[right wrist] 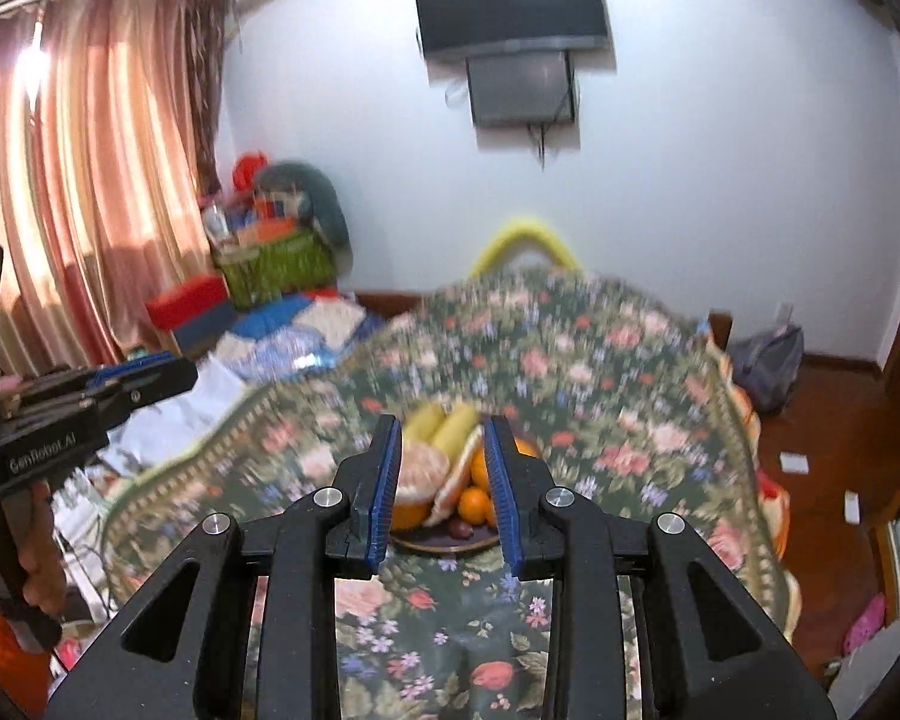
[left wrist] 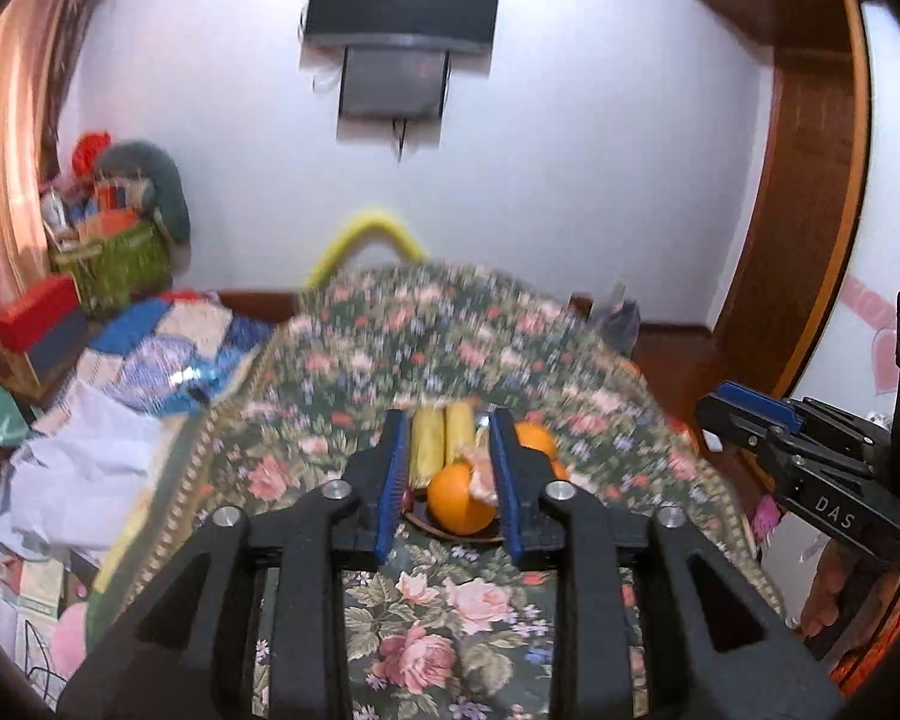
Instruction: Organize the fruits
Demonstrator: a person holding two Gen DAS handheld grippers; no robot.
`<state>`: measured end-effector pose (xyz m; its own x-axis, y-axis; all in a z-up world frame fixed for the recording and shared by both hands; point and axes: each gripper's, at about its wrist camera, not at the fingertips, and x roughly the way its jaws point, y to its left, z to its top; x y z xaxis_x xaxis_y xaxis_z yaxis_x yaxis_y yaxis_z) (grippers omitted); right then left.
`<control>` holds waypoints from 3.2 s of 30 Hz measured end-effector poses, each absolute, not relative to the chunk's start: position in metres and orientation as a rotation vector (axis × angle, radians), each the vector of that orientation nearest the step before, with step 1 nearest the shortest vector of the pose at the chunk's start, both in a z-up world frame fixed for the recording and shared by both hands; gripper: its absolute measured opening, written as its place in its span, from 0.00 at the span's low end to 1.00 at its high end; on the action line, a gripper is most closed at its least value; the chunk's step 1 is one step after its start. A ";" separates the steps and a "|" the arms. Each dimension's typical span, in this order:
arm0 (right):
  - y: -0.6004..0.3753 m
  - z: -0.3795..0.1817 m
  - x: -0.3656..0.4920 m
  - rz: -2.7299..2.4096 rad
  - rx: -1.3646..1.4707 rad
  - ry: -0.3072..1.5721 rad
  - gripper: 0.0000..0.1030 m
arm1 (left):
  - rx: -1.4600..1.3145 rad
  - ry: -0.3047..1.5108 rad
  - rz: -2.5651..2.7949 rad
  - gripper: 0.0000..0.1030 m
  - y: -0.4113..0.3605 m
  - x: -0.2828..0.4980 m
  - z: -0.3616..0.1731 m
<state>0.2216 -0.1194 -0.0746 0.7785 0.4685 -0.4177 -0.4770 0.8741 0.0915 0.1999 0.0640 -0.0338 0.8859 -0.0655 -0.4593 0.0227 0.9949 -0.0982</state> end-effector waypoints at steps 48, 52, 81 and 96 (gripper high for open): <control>-0.149 -0.024 0.098 0.386 0.020 0.093 1.00 | -0.019 0.200 -0.006 1.00 0.020 0.069 0.024; -0.149 -0.023 0.097 0.385 0.020 0.094 1.00 | -0.022 0.201 -0.009 1.00 0.019 0.069 0.024; -0.151 -0.021 0.095 0.379 0.020 0.093 1.00 | -0.030 0.207 -0.023 1.00 0.017 0.072 0.025; -0.151 -0.017 0.095 0.372 0.022 0.093 1.00 | -0.025 0.210 -0.039 1.00 0.016 0.070 0.024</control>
<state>0.0949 -0.1512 -0.0170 0.9273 0.3643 -0.0863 -0.3622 0.9313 0.0386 0.0695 0.0160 0.0241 0.9772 -0.0417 -0.2080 0.0365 0.9989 -0.0288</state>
